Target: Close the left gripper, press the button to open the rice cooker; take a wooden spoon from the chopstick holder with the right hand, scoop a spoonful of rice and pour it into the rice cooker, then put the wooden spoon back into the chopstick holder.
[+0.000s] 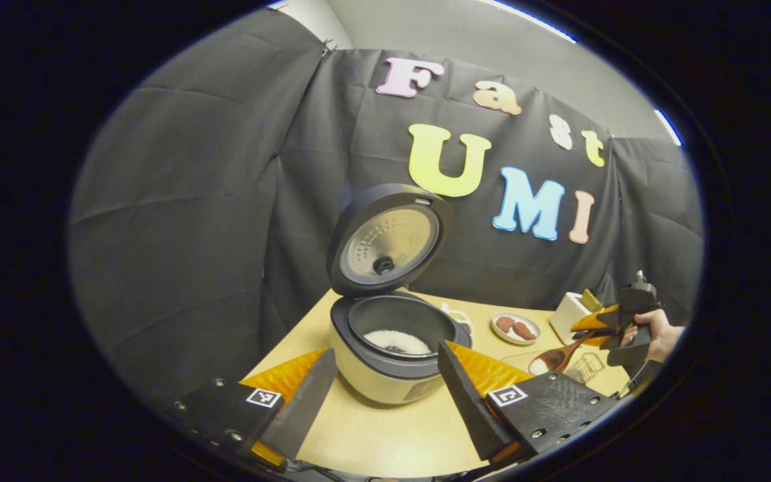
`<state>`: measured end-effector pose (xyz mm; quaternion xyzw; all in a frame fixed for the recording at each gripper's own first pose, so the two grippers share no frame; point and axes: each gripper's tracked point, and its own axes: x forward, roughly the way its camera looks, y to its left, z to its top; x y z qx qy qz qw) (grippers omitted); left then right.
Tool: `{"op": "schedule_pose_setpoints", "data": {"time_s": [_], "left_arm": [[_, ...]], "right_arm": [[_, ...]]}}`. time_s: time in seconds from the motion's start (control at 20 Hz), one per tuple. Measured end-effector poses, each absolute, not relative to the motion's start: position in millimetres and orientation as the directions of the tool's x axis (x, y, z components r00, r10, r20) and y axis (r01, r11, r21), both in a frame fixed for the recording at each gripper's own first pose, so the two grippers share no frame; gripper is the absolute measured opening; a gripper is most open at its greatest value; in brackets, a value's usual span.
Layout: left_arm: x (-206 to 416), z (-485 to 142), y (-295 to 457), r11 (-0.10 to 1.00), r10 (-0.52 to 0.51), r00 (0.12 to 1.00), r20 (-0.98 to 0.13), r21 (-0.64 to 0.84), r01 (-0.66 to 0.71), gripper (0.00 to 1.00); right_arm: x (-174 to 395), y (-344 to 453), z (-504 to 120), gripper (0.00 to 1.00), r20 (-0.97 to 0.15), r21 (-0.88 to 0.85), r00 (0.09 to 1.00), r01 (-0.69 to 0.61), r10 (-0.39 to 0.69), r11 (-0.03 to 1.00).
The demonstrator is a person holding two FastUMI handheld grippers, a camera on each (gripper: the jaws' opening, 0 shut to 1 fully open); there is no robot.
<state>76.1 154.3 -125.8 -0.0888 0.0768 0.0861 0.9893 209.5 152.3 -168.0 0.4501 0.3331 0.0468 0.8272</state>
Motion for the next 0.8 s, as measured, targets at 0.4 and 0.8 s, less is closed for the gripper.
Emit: {"op": "schedule_pose_setpoints", "data": {"time_s": [0.4,0.8], "left_arm": [[75.4,-125.8,156.2,0.967,0.172,0.972,-0.162,-0.163,-0.198,0.96],[62.1,-138.9,168.4,0.952,0.215,0.960,-0.179,-0.181,-0.247,0.96]], "right_arm": [[215.9,149.0,-124.5,0.23,-0.407,0.899,0.784,0.250,0.470,0.361],[235.5,204.0,-69.8,0.23,-0.321,0.930,0.759,0.139,0.567,0.340]]}}
